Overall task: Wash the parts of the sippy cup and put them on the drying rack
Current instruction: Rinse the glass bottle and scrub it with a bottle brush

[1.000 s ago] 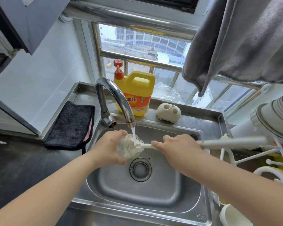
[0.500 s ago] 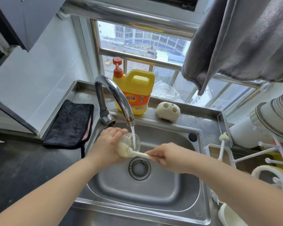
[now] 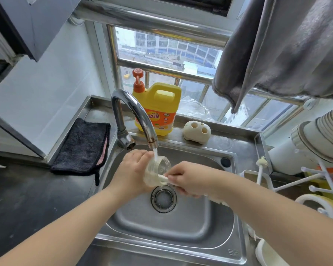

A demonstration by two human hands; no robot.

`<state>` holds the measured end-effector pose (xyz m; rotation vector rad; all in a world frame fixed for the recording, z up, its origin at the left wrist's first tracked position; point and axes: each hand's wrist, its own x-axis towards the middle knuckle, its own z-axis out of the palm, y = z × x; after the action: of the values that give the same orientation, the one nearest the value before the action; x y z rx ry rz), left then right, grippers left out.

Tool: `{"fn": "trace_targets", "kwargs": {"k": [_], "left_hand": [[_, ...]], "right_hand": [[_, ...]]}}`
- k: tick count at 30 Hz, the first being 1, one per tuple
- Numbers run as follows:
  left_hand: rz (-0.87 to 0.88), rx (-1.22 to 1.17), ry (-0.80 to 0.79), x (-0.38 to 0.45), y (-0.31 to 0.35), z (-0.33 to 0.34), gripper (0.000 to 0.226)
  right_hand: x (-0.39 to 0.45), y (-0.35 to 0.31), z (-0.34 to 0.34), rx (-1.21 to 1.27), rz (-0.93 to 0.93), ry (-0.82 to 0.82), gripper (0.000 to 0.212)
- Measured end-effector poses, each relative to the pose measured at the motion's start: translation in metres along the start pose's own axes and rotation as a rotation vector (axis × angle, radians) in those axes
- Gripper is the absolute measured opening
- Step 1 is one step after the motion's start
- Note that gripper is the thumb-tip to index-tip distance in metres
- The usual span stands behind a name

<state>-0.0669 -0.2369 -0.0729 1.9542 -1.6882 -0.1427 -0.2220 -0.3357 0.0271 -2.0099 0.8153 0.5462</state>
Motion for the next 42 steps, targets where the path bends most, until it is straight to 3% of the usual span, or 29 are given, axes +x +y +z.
{"fn": "trace_targets", "kwargs": {"k": [2, 3, 5, 7, 9, 12, 14, 17, 21, 24, 26, 30, 33, 37, 40, 42], "left_hand": [[-0.087, -0.015, 0.054, -0.004, 0.002, 0.003, 0.087], [-0.135, -0.031, 0.041, -0.007, 0.003, 0.005, 0.093], [-0.187, -0.090, -0.080, -0.015, 0.003, 0.004, 0.095], [-0.186, -0.136, -0.290, -0.023, -0.001, 0.001, 0.087], [-0.153, 0.008, -0.465, -0.023, -0.004, -0.005, 0.086], [-0.105, 0.260, -0.547, -0.008, -0.005, -0.013, 0.104], [-0.079, 0.270, -0.552, 0.000, -0.004, -0.015, 0.102], [-0.143, 0.050, -0.520, -0.001, -0.009, -0.014, 0.083], [-0.334, -0.338, -0.473, -0.005, -0.011, -0.016, 0.068], [-0.368, -0.421, -0.437, -0.002, -0.013, -0.015, 0.066], [-0.294, -0.275, -0.370, 0.001, -0.013, -0.013, 0.071], [-0.029, 0.235, -0.209, -0.002, -0.016, -0.002, 0.098], [0.002, 0.422, -0.124, -0.004, -0.024, 0.000, 0.107], [0.044, 0.664, -0.037, -0.006, -0.032, -0.012, 0.094], [0.139, 0.758, 0.116, -0.008, -0.036, -0.021, 0.064], [0.210, 0.798, 0.187, -0.010, -0.039, -0.028, 0.047]], "right_hand": [[0.000, 0.003, 0.001, 0.474, 0.069, -0.080, 0.026], [0.002, 0.005, 0.004, 0.592, 0.076, -0.115, 0.027], [0.004, 0.008, 0.012, 0.598, 0.088, -0.131, 0.028], [0.005, 0.010, 0.017, 0.411, 0.090, -0.084, 0.030], [0.005, 0.013, 0.018, 0.213, 0.077, -0.040, 0.029], [0.003, 0.010, 0.020, 0.027, 0.059, -0.064, 0.028], [0.001, 0.007, 0.022, -0.051, 0.016, -0.079, 0.029], [-0.005, 0.004, 0.012, -0.288, -0.061, -0.007, 0.031], [-0.011, -0.001, -0.011, -1.002, -0.137, 0.211, 0.047], [-0.010, -0.001, -0.011, -1.139, -0.178, 0.275, 0.044], [-0.005, 0.007, -0.002, -0.997, -0.098, 0.240, 0.042], [0.006, 0.024, 0.012, -0.359, 0.031, 0.063, 0.031], [0.003, 0.036, 0.007, -0.030, 0.077, 0.064, 0.031], [-0.006, 0.054, 0.020, 0.421, 0.121, 0.063, 0.031], [-0.008, 0.061, 0.031, 0.687, 0.135, 0.025, 0.033], [-0.011, 0.064, 0.036, 0.739, 0.147, 0.007, 0.033]]}}
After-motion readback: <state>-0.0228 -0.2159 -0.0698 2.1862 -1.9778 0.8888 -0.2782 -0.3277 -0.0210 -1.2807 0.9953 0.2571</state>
